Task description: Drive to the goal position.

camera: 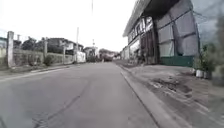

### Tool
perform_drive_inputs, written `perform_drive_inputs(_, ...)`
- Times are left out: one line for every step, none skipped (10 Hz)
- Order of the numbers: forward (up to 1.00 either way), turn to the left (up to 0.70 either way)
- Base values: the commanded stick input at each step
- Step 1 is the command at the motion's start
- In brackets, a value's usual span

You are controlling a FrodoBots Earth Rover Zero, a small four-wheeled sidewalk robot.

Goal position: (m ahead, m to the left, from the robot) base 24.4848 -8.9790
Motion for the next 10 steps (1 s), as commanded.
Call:
perform_drive_inputs(1.0, 0.0)
perform_drive_inputs(1.0, 0.0)
perform_drive_inputs(1.0, 0.0)
perform_drive_inputs(1.0, 0.0)
perform_drive_inputs(1.0, 0.0)
perform_drive_inputs(1.0, 0.0)
perform_drive_inputs(1.0, 0.0)
perform_drive_inputs(1.0, 0.0)
perform_drive_inputs(1.0, 0.0)
perform_drive_inputs(1.0, 0.0)
